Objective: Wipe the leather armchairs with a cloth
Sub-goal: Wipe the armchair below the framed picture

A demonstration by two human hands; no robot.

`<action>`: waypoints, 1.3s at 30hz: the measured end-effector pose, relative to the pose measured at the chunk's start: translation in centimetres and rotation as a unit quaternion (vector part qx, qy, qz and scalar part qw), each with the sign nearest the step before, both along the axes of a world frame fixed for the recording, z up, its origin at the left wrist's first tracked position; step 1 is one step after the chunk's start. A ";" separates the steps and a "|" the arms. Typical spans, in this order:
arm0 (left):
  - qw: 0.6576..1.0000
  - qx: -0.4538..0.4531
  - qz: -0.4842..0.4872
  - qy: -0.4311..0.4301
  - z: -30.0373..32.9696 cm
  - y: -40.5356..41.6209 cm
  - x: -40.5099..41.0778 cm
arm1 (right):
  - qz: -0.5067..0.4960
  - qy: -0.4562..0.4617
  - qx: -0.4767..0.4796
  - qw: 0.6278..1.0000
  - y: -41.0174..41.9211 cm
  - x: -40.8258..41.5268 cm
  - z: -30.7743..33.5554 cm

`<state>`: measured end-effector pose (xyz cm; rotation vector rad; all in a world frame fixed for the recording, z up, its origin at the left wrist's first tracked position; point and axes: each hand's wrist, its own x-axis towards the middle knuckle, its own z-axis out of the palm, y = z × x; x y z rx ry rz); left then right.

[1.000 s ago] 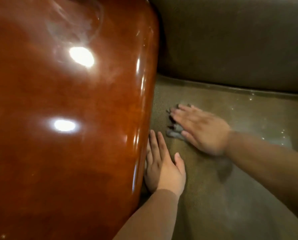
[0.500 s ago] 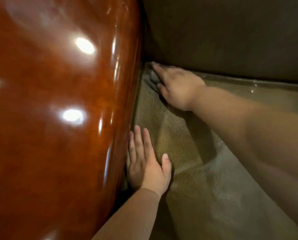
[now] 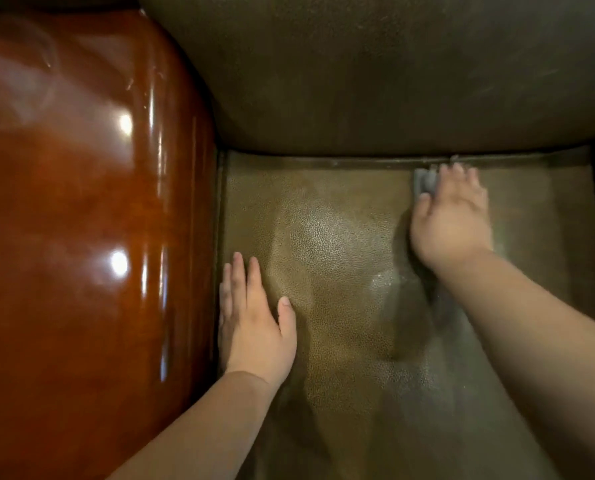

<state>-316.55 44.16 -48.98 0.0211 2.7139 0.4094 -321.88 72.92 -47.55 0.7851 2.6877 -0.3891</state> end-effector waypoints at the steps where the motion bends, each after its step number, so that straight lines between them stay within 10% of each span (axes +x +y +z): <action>1: 1.000 0.020 -0.008 0.016 0.0 0.8 -1.6 | 0.036 0.009 -0.007 0.999 -2.6 -0.7 -0.2; 6: 0.998 -0.037 -0.008 0.056 -2.9 3.2 -10.8 | 0.345 0.036 -0.135 0.928 -10.3 -4.3 -1.1; 15: 0.991 -0.047 -0.037 0.118 -4.2 3.2 -10.7 | 0.140 0.045 -0.009 0.989 -4.6 -2.9 -1.0; 22: 0.991 -0.025 -0.040 0.129 -4.5 3.1 -10.3 | 0.337 0.026 -0.128 0.932 -10.0 -7.8 -1.9; 31: 0.989 -0.019 -0.037 0.141 -4.7 3.0 -10.3 | -0.007 0.046 0.011 0.999 -0.4 -0.4 -1.6; 39: 0.993 -0.029 -0.047 0.104 -3.6 3.1 -10.4 | 0.314 0.059 -0.089 0.943 -3.6 1.4 -0.9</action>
